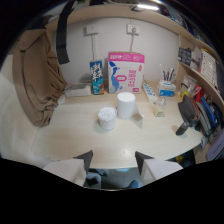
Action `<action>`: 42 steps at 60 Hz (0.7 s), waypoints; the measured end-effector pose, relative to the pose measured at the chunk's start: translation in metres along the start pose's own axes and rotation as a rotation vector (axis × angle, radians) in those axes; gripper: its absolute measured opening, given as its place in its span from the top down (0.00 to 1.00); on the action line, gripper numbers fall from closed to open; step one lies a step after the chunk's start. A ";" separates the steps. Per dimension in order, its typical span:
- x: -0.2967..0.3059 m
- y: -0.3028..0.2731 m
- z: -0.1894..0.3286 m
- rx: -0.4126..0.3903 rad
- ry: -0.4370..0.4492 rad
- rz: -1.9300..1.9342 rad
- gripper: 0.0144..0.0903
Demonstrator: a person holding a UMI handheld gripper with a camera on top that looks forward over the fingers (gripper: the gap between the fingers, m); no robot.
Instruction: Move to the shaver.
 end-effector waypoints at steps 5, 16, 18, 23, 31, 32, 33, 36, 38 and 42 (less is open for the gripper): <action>0.002 0.000 0.001 0.005 -0.004 -0.001 0.06; 0.012 0.001 0.007 0.027 -0.034 0.000 0.06; 0.016 0.003 0.007 0.031 -0.041 0.000 0.05; 0.035 0.012 0.009 0.041 -0.051 0.002 0.05; 0.081 0.024 0.012 0.068 -0.046 0.006 0.05; 0.089 0.026 0.012 0.072 -0.042 0.007 0.05; 0.096 0.027 0.013 0.076 -0.039 0.008 0.05; 0.121 0.031 0.015 0.086 -0.022 0.010 0.05; 0.137 0.032 0.016 0.091 -0.012 0.008 0.05; 0.169 0.038 0.019 0.091 0.008 0.003 0.06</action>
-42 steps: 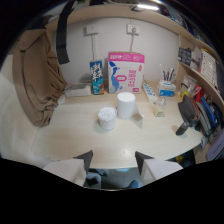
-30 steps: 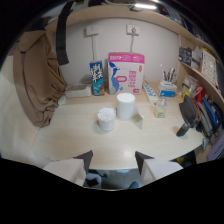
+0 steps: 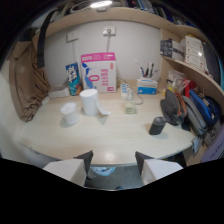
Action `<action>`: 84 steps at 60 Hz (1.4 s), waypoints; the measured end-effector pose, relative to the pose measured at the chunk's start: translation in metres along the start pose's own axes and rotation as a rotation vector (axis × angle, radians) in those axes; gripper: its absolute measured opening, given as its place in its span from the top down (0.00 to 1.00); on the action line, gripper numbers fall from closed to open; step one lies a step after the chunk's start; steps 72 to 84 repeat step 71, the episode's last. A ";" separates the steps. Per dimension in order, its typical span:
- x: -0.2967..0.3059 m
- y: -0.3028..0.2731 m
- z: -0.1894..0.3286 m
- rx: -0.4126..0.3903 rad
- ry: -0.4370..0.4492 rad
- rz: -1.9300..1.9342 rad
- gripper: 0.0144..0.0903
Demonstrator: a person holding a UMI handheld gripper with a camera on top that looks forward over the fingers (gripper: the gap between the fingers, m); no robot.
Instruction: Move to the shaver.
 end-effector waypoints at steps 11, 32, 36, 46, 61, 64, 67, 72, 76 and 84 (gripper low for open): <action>0.077 0.008 0.012 -0.015 0.033 0.002 0.05; 0.153 0.001 0.082 -0.043 0.034 0.031 0.05; 0.158 -0.003 0.099 -0.043 0.027 0.032 0.05; 0.164 -0.009 0.127 -0.050 0.017 0.029 0.05; 0.160 -0.007 0.131 -0.052 0.004 0.036 0.05; 0.159 -0.006 0.130 -0.050 0.005 0.038 0.05; 0.158 -0.006 0.129 -0.051 0.005 0.041 0.05; 0.157 -0.006 0.128 -0.050 0.006 0.045 0.05; 0.157 -0.006 0.128 -0.050 0.006 0.045 0.05; 0.157 -0.006 0.128 -0.050 0.006 0.045 0.05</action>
